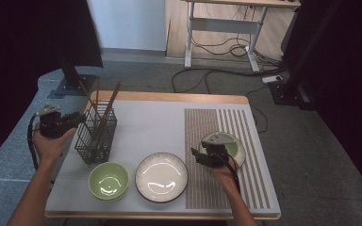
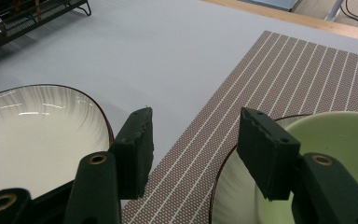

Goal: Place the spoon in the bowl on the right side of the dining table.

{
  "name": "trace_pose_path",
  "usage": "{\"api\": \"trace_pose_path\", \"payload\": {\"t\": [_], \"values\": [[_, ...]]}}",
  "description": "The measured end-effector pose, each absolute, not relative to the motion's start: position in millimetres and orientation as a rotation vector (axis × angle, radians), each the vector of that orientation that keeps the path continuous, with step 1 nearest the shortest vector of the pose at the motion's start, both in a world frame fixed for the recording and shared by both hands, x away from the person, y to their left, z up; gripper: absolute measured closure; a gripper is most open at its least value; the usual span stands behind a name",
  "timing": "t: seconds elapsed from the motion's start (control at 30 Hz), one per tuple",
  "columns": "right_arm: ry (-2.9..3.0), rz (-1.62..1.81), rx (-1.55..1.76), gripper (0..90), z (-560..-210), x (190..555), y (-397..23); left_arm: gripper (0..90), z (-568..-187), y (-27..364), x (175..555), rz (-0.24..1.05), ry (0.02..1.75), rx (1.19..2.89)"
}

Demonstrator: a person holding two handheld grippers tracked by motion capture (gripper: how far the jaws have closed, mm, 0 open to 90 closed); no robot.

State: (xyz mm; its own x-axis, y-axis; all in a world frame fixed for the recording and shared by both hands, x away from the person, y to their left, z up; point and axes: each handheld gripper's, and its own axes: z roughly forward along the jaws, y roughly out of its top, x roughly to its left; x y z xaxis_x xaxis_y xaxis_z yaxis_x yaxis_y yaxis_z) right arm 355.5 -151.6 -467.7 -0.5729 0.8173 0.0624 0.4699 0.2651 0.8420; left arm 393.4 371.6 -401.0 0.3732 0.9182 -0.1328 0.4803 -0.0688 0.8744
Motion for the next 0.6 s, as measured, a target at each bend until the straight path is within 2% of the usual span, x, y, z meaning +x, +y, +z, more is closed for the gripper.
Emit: {"api": "trace_pose_path", "payload": {"t": [0.3,0.6], "values": [[2.158,1.225,1.172,45.6,-467.8,355.5,-152.0,78.2,-403.3,370.1,394.4,0.569,1.237,1.706],[2.158,1.216,1.169,45.6,-468.1,355.2,-152.4,84.9,-404.3,372.5,395.9,0.555,1.241,1.697]]}}
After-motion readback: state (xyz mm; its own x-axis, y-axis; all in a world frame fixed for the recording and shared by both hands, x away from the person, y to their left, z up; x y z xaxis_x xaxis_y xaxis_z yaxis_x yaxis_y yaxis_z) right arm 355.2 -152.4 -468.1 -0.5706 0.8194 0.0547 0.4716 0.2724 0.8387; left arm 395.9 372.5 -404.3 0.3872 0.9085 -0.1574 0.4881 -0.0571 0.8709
